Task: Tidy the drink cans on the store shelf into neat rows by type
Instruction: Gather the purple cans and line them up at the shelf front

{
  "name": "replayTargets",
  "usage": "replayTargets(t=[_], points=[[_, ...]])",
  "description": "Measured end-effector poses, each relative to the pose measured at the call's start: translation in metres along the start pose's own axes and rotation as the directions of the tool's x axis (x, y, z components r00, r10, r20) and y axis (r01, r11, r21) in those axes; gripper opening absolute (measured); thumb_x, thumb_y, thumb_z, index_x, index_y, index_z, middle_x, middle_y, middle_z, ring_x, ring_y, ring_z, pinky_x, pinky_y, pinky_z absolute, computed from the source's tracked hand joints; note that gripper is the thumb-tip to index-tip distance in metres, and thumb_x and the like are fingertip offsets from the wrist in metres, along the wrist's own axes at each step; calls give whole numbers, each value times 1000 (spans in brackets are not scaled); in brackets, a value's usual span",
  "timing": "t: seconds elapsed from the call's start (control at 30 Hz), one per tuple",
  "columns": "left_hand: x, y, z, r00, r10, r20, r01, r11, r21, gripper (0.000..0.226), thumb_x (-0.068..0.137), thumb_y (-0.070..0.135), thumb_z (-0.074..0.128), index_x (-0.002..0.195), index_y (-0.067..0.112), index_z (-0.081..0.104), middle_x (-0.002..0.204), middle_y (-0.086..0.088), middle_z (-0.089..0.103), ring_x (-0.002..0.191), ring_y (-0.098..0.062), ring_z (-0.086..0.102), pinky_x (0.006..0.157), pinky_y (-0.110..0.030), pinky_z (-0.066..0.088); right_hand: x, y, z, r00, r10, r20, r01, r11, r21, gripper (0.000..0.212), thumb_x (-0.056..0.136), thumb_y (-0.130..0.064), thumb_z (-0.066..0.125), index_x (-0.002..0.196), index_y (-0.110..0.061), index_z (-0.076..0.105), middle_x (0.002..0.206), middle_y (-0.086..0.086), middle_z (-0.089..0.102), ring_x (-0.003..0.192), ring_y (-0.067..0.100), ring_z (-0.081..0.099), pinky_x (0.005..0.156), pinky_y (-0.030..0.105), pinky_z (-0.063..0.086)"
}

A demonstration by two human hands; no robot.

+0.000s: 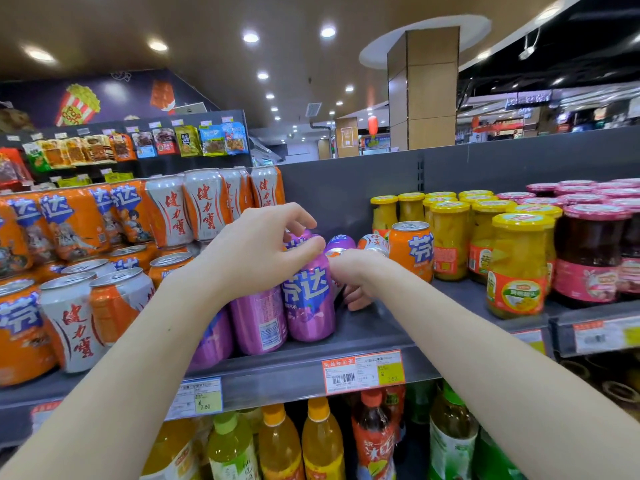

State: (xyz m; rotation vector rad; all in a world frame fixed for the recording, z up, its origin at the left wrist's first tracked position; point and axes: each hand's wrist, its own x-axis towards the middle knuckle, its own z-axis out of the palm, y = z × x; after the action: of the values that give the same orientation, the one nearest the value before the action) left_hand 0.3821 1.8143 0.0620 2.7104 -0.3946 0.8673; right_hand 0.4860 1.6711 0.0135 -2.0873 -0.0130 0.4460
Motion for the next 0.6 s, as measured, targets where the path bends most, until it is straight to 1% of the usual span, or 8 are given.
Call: replayTargets(t=[0.07,0.13,0.2,0.27,0.33,0.4,0.47,0.6], points=[[-1,-2,0,1000,-2,-10,1,1000,-14,42,84,66,55,114,39,64,101,20,68,90,3,65,82,-37,58,4,-4,3,1000,-13,-14,12,998,-61,38,90,-34,69,114,-7,57,101,12,63,92,24,64,75,33,59],[-2,-3,0,1000,-6,-19,6,1000,-30,36,87,62,60,114,37,65,99,20,69,89,3,66,81,-36,59,1,-7,2,999,-41,2,41,999,-35,31,89,-33,70,106,-9,58,98,12,62,87,24,64,72,33,59],[-3,-5,-1,1000,-13,-24,12,999,-40,32,90,56,62,114,35,65,98,20,69,89,3,66,80,-35,59,-6,-6,-2,997,-59,40,56,995,80,31,90,-37,72,94,-10,56,103,12,64,95,25,66,79,35,59],[-3,-6,-2,999,-17,-32,15,998,-54,30,91,52,62,114,33,66,99,19,70,88,3,67,79,-31,59,-10,-2,-7,995,-80,63,65,973,221,36,89,-40,73,90,-9,56,98,12,67,90,23,68,84,35,58],[-3,-7,-2,999,-22,-34,20,997,-71,30,92,50,62,116,32,66,99,17,71,88,3,67,78,-26,57,-5,5,-10,989,-148,-1,142,949,282,43,81,-39,80,102,-9,57,98,11,71,88,22,71,82,36,60],[-2,-7,-3,999,-24,-38,21,997,-77,31,92,50,62,117,32,65,101,16,70,89,2,67,78,-25,57,3,10,-10,963,-243,-114,266,916,301,60,71,-33,88,118,-13,55,106,10,73,89,22,75,82,41,62],[0,-8,-2,998,-30,-48,26,996,-83,33,92,50,61,119,32,64,101,16,70,90,2,66,79,-28,57,6,14,-11,909,-347,-231,406,863,302,69,68,-21,90,126,-16,52,112,6,71,93,20,73,84,45,62],[5,-7,0,996,-60,-60,55,994,-90,35,91,52,60,121,35,61,100,18,68,90,1,65,83,-35,57,-2,18,-15,791,-497,-357,599,749,283,82,64,-12,94,132,-24,48,113,-1,65,100,15,68,80,36,62]])
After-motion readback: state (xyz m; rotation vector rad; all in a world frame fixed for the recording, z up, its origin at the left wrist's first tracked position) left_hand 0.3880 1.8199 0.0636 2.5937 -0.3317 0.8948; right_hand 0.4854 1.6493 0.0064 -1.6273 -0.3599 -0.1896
